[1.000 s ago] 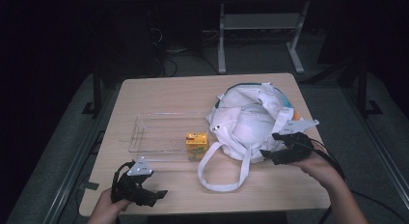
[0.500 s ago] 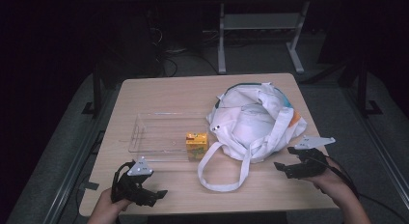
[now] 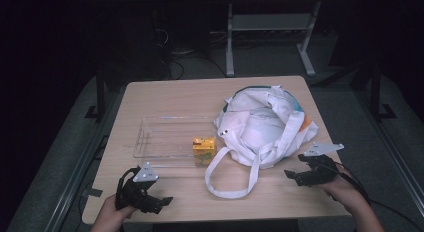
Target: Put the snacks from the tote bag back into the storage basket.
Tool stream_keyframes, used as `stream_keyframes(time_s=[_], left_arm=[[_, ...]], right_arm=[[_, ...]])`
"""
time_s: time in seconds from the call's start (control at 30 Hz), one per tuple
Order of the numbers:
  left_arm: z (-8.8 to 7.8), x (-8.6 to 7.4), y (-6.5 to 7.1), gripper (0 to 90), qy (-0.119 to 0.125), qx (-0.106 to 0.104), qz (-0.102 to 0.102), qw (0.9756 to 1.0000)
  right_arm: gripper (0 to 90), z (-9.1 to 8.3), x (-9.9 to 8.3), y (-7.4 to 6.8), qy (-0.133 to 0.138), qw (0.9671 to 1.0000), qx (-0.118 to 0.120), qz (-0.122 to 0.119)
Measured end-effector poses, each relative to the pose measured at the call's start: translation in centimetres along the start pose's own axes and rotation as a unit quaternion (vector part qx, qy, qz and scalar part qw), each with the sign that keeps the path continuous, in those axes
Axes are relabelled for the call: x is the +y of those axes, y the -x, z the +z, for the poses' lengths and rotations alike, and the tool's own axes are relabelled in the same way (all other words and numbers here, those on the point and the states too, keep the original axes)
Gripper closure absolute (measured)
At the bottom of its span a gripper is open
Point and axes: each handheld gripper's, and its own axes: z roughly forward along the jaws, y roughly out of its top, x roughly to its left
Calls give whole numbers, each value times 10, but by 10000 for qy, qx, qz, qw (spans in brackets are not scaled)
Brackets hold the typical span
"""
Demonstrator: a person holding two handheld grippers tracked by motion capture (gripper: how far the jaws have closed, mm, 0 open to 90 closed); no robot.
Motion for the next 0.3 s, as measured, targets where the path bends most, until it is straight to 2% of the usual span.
stream_keyframes(time_s=[0.3], left_arm=[[0, -1, -1, 133, -12, 6, 20, 10000]], right_arm=[[187, 0, -1, 1, 7, 10000, 18, 24]])
